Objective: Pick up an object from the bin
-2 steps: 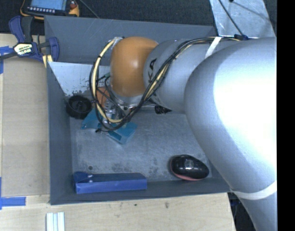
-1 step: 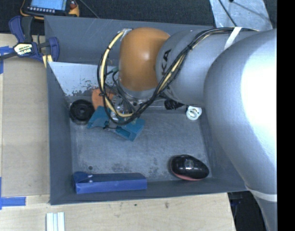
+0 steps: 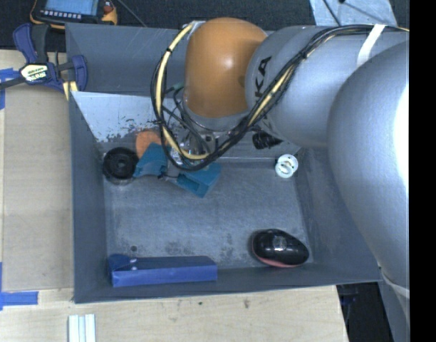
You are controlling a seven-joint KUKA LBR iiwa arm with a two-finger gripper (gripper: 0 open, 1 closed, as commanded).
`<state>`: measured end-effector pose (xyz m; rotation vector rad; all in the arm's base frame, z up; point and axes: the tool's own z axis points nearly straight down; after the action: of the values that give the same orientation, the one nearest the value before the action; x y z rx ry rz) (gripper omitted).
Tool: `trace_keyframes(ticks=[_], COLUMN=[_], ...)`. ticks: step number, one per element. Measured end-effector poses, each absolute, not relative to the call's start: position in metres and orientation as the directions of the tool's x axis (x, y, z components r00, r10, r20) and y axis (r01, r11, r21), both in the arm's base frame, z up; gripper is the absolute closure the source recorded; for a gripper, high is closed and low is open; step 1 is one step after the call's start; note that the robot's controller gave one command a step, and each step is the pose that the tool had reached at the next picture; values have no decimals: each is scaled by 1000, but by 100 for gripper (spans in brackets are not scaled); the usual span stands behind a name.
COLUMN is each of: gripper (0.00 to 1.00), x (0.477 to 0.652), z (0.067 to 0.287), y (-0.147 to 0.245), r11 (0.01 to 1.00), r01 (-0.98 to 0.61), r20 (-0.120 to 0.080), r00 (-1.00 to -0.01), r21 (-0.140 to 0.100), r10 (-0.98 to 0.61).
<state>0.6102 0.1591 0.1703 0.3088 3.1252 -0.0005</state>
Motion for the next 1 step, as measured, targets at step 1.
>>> trace_keyframes(ticks=[1], gripper=[100], x=[617], z=[213], y=[156], r11=[984], r01=[181], r20=[5], r00=[-984], r21=[-3], r10=[181])
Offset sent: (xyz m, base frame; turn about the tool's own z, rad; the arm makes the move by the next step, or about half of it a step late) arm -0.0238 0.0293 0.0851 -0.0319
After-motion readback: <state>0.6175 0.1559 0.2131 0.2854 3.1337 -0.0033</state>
